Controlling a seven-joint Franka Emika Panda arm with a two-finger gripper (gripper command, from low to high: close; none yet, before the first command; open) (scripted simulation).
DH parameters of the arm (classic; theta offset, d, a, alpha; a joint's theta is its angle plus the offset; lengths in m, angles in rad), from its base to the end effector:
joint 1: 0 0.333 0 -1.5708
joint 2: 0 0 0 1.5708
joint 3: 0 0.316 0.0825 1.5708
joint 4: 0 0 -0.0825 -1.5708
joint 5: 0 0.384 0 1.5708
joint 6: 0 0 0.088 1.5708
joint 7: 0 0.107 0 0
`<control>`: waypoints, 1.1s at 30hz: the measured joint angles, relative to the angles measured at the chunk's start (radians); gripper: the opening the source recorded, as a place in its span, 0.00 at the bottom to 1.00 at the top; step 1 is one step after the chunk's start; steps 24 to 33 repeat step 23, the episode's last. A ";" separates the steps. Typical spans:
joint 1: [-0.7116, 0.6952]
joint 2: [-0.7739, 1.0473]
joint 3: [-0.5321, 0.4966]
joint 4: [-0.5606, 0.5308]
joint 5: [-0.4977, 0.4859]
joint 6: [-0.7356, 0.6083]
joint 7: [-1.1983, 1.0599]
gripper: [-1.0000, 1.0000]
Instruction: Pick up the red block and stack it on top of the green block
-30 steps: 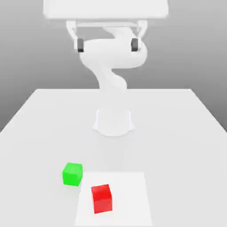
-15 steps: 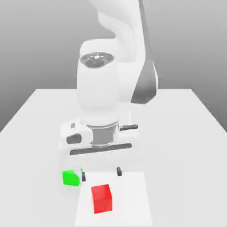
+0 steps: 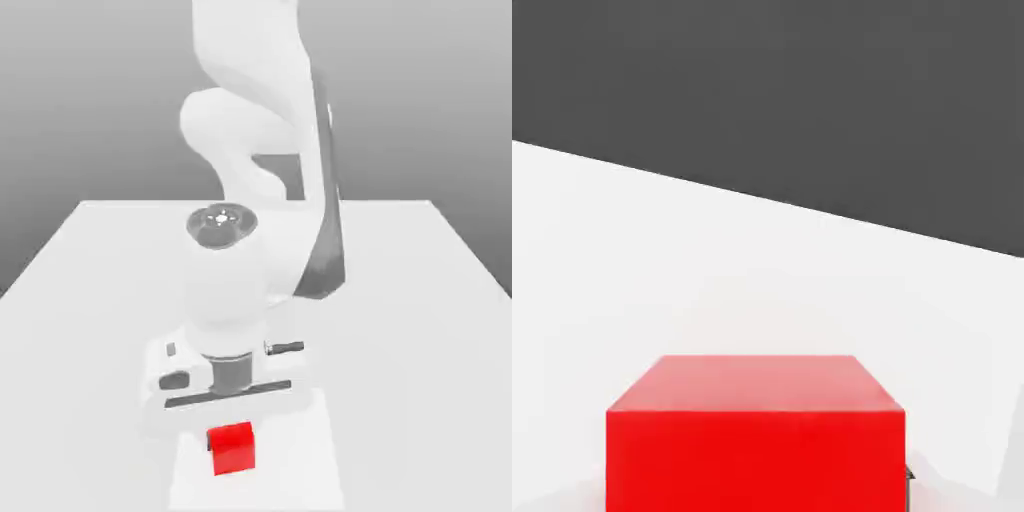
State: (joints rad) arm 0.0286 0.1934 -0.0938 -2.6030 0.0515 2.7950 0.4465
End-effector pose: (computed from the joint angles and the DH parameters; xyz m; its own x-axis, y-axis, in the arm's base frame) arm 0.4360 -0.0327 0.1871 0.8481 -0.5298 0.0001 -0.5298 -0.8481 0.0005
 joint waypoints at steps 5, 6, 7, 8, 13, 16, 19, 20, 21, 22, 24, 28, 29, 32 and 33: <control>-0.080 -0.178 -0.055 -0.091 -0.085 -0.083 0.030 0.00; -0.104 -0.212 -0.067 -0.118 -0.102 -0.090 0.033 0.00; -0.127 -0.247 -0.077 -0.145 -0.117 -0.097 0.033 0.00; -0.144 -0.281 -0.086 -0.172 -0.129 -0.104 0.032 0.00; -0.198 -0.371 -0.138 -0.277 -0.144 -0.090 0.005 0.00; -0.182 -0.288 -0.148 -0.279 -0.100 -0.006 -0.028 0.00; -0.172 -0.187 -0.137 -0.277 -0.028 0.091 -0.078 0.00; -0.168 -0.159 -0.136 -0.277 -0.007 0.117 -0.093 1.00; -0.168 -0.159 -0.136 -0.277 -0.007 0.117 -0.093 1.00; -0.168 -0.159 -0.136 -0.277 -0.007 0.117 -0.093 1.00; -0.168 -0.159 -0.136 -0.277 -0.007 0.117 -0.093 1.00; -0.168 -0.159 -0.136 -0.277 -0.007 0.117 -0.093 1.00; -0.168 -0.159 -0.136 -0.277 -0.007 0.117 -0.093 1.00; -0.168 -0.159 -0.136 -0.277 -0.007 0.117 -0.093 1.00; -0.168 -0.159 -0.136 -0.277 -0.007 0.117 -0.093 1.00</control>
